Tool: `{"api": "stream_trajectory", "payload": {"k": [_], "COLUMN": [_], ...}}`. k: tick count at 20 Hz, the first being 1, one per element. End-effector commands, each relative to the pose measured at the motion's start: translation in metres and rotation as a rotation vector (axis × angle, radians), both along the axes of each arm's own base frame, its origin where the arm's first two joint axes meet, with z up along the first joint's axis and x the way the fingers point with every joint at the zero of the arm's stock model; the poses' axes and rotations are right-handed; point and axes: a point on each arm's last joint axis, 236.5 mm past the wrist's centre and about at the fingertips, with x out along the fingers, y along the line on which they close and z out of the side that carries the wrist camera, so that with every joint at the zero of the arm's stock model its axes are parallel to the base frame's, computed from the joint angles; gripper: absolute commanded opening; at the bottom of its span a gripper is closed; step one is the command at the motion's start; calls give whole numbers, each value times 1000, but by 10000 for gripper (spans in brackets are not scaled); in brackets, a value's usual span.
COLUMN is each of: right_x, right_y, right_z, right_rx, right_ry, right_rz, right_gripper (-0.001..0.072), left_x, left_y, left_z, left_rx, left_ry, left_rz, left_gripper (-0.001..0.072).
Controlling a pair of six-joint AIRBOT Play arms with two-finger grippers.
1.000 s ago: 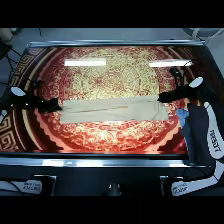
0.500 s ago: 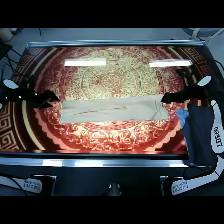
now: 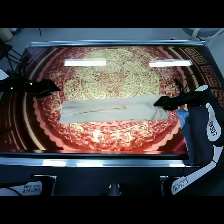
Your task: Fold the shirts.
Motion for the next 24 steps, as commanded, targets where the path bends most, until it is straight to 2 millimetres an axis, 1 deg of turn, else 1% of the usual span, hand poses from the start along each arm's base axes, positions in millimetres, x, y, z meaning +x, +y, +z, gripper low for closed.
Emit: {"api": "stream_trajectory", "payload": {"k": [1,2,3,4,5,6,7,8,10,12,13,15,16,18,21,23,24], "right_x": [4,1,-3,-5,-7,-9,-10,-9,-5,-5,-8,-20,-27,-41,-68,-88,-97], "right_y": [24,30,38,47,55,62,65,67,67,67,68,72,74,78,83,87,89], "right_z": [3,3,2,3,5,8,13,22,47,80,97,130,146,173,210,234,244], "right_rx": [101,104,102,103,111,121,125,133,122,104,99,100,101,100,100,96,91], "right_ry": [14,22,30,33,36,28,21,3,-64,-135,-164,-194,-203,-220,-231,-239,-243], "right_rz": [-10,12,38,60,79,101,113,118,129,139,150,174,183,193,219,232,238], "right_gripper": [708,705,687,602,478,285,17,23,21,21,21,21,21,21,21,22,22], "left_x": [-5,-6,-6,-5,-4,-4,-3,-3,-7,-15,-20,-28,-29,-33,-56,-69,-72], "left_y": [-32,-41,-52,-64,-75,-88,-102,-117,-149,-186,-207,-255,-279,-318,-367,-399,-413], "left_z": [10,9,8,6,2,-2,-9,-18,-40,-69,-83,-105,-114,-127,-136,-136,-135], "left_rx": [4,4,4,4,4,4,4,4,6,9,-8,-104,-171,-300,-458,-559,-599], "left_ry": [-27,-31,-36,-42,-47,-49,-49,-44,-22,6,24,56,74,126,186,214,209], "left_rz": [-73,-90,-111,-131,-150,-171,-192,-217,-271,-331,-352,-346,-317,-255,-270,-254,-241], "left_gripper": [651,651,652,651,652,651,641,529,231,52,24,23,23,23,24,23,23]}}
